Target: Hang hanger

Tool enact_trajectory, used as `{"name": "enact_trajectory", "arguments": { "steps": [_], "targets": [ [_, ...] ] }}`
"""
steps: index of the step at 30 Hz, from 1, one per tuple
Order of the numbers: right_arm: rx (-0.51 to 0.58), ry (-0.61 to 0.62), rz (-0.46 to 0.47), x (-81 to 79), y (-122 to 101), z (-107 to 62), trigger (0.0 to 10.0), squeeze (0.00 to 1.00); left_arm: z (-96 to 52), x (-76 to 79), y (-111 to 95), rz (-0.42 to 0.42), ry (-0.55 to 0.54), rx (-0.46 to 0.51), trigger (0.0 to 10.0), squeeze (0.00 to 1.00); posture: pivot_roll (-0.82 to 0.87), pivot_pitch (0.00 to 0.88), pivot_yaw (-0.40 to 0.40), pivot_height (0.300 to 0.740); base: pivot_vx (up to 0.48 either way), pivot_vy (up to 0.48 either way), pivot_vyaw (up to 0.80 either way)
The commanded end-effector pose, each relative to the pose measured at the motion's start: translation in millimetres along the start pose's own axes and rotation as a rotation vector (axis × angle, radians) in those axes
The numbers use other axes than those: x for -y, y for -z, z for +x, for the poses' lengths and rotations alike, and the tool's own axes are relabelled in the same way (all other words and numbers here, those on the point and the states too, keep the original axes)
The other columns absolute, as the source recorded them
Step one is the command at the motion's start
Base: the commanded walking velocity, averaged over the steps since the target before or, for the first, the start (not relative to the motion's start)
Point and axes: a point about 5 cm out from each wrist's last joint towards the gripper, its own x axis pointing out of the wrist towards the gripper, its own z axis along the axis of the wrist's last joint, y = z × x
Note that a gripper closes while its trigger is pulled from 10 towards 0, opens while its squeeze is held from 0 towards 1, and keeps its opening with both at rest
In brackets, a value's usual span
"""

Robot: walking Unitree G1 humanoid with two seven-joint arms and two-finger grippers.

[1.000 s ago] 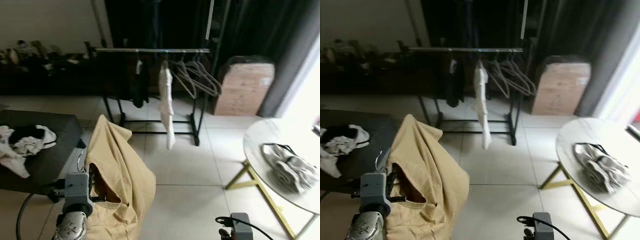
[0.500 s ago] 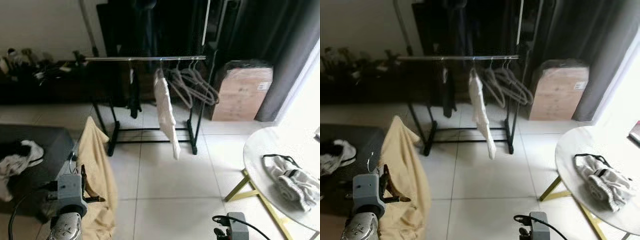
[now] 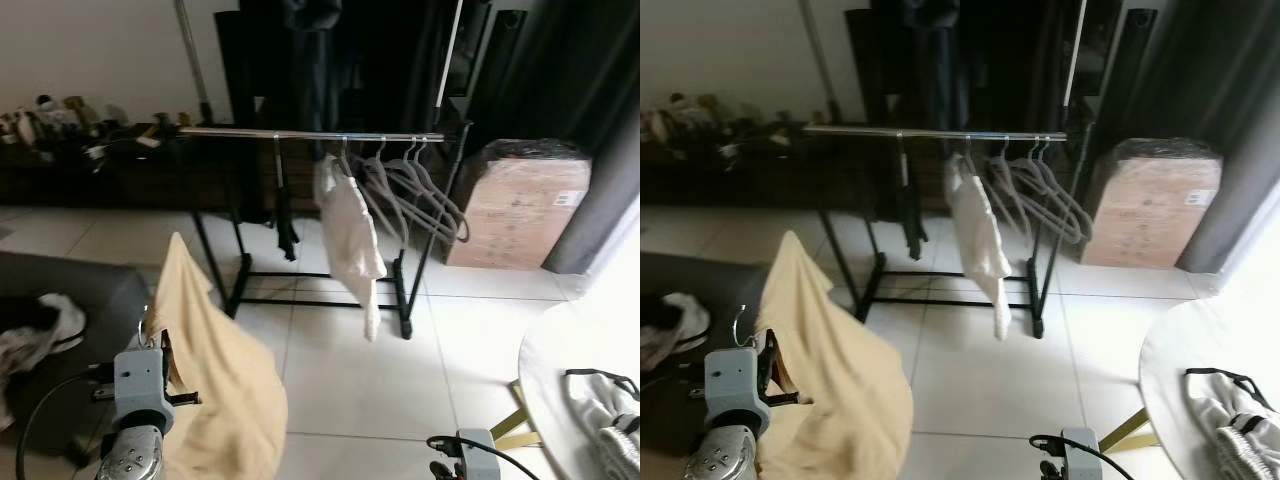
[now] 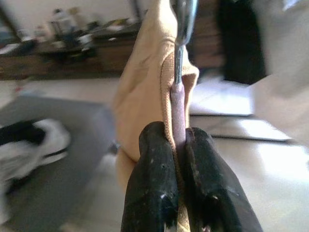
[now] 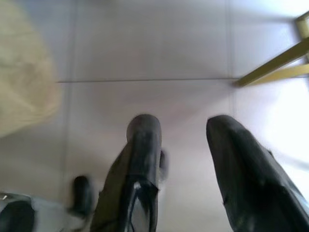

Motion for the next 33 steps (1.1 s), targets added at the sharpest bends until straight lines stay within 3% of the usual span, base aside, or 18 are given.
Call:
{"name": "enact_trajectory", "arguments": {
  "steps": [1, 6, 29, 33],
  "targets": [
    [0.003, -0.011, -0.002, -4.3, -2.6, 1.3, 10.0, 0.0, 4.2, -7.3, -11.9, 0.004, -0.025, 0.051, 10.0, 0.0, 0.01, 0.059, -0.016, 0.74, 0.45, 0.0, 0.47],
    [-0.001, -0.01, 0.0, -4.9, -1.7, 1.3, 10.0, 0.0, 5.6, -9.8, -13.0, 0.006, -0.034, 0.054, 10.0, 0.0, 0.01, 0.063, -0.015, 0.74, 0.453, 0.0, 0.76],
    [-0.019, 0.036, 0.03, 0.0, 1.5, 0.5, 10.0, 0.0, 11.9, -10.6, -10.1, -0.041, 0.047, -0.003, 10.0, 0.0, 0.01, 0.075, -0.007, 0.74, 0.457, 0.0, 0.0],
    [-0.024, 0.038, 0.027, 0.4, 2.9, 0.2, 10.0, 0.0, 12.1, -4.2, -5.7, -0.04, 0.114, -0.039, 10.0, 0.0, 0.01, 0.075, -0.009, 0.74, 0.468, 0.0, 0.0]
  ]
}}
